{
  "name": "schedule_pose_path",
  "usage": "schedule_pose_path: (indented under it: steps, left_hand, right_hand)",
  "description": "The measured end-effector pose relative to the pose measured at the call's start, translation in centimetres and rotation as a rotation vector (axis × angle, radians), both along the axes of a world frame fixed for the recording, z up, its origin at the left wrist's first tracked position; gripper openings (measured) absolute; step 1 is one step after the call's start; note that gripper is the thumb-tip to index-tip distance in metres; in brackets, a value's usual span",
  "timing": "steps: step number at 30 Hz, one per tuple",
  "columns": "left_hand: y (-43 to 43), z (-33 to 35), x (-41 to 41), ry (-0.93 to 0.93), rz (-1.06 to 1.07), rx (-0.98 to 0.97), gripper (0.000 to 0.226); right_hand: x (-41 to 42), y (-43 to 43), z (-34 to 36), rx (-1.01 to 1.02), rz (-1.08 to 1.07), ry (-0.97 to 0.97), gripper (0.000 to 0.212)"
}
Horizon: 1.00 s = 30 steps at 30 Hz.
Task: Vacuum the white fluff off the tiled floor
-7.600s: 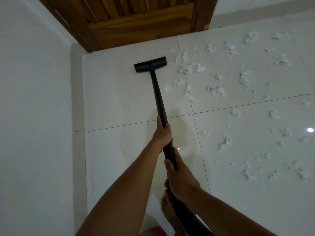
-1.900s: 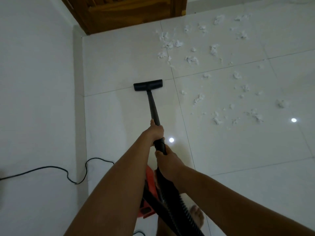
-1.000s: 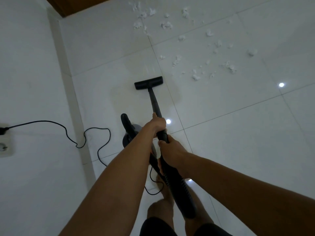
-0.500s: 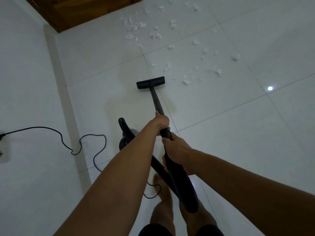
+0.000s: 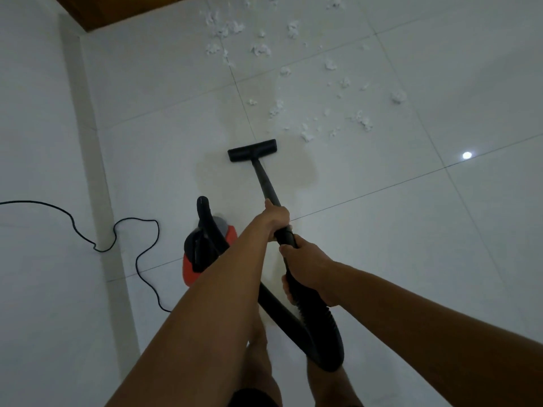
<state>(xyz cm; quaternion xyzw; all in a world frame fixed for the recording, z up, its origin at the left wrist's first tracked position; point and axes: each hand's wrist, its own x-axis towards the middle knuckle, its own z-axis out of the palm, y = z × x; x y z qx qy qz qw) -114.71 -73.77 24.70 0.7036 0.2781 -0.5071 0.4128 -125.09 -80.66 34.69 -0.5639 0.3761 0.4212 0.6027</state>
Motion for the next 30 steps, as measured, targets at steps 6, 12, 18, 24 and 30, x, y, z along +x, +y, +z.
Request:
schedule_pose_path:
  steps: [6, 12, 18, 24, 30]
  left_hand:
    - [-2.1, -1.6, 0.2, -0.01, 0.077, 0.007, 0.076]
    - [-2.7, -3.2, 1.1, -0.013, 0.083, 0.009, 0.073]
    - [-2.3, -3.7, 3.1, -0.036, 0.075, 0.029, 0.075]
    - [-1.9, -4.0, 5.3, -0.047, 0.063, 0.026, 0.078]
    - [-1.3, -4.7, 7.7, -0.04, 0.06, 0.041, 0.078]
  right_hand:
    - [-0.1, -2.5, -1.9, -0.014, 0.087, -0.05, 0.041]
    - [0.8, -3.2, -3.8, -0.041, 0.109, -0.042, 0.042]
    - [2.6, -2.6, -4.2, 0.019, -0.014, -0.015, 0.035]
    - [4.7, -2.0, -4.8, 0.013, -0.005, -0.029, 0.036]
    - [7.1, -1.5, -5.6, 0.014, 0.034, -0.038, 0.038]
